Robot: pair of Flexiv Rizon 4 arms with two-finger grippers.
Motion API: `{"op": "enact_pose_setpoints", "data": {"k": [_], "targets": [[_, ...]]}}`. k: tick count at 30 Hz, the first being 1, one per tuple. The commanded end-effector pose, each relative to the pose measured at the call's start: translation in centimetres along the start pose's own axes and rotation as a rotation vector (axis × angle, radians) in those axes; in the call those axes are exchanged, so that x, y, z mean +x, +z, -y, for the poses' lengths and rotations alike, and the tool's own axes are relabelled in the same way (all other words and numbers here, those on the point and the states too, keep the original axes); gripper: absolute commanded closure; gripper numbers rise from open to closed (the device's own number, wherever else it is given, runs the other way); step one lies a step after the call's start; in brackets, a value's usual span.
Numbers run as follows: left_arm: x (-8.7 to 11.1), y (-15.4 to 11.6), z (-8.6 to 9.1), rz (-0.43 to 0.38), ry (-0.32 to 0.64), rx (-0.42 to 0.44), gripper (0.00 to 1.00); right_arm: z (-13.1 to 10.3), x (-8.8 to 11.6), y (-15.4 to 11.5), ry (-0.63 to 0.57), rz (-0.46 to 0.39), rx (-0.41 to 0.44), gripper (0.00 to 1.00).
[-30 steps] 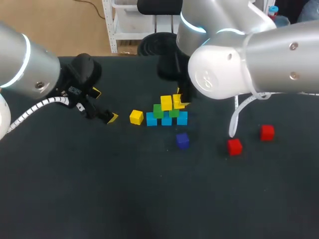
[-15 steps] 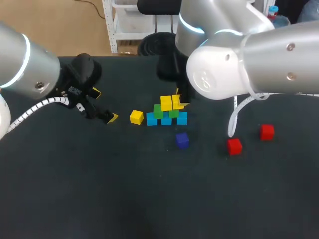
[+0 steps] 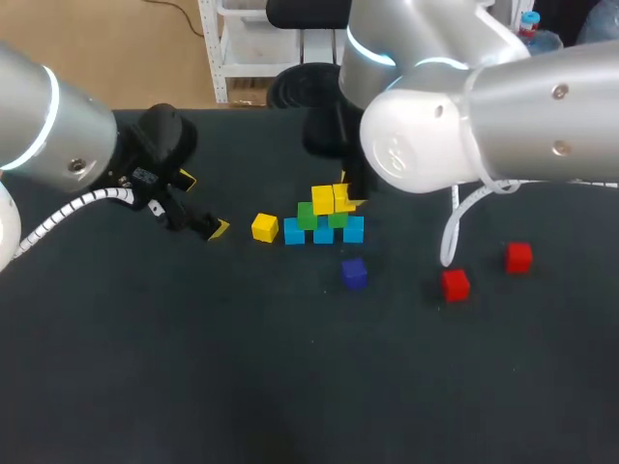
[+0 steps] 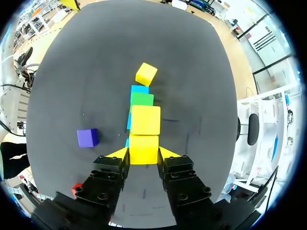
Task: Place the blue cubes, place green cubes on the blue cubes, place the yellow cubes on the green cubes, then place the red cubes on the yellow cubes, and place purple cube on the red cubes.
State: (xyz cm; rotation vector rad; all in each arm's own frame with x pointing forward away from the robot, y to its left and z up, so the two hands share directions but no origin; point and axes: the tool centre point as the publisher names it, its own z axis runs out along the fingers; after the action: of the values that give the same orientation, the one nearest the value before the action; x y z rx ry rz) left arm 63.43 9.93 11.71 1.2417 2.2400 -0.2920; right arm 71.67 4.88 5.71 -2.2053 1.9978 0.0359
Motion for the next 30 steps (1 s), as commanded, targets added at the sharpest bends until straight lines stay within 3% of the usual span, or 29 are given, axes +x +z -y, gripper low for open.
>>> {"op": "enact_pose_setpoints", "data": {"k": [1,30], "targets": [[0.13,-0.04,-0.08,0.005,0.002,0.003,0.0,0.23,-0.03,0.06,-0.001,0.001,-0.004,1.0],[0.13,-0.04,-0.08,0.005,0.002,0.003,0.0,0.13,-0.08,0.34,-0.005,-0.001,-0.004,1.0]]}}
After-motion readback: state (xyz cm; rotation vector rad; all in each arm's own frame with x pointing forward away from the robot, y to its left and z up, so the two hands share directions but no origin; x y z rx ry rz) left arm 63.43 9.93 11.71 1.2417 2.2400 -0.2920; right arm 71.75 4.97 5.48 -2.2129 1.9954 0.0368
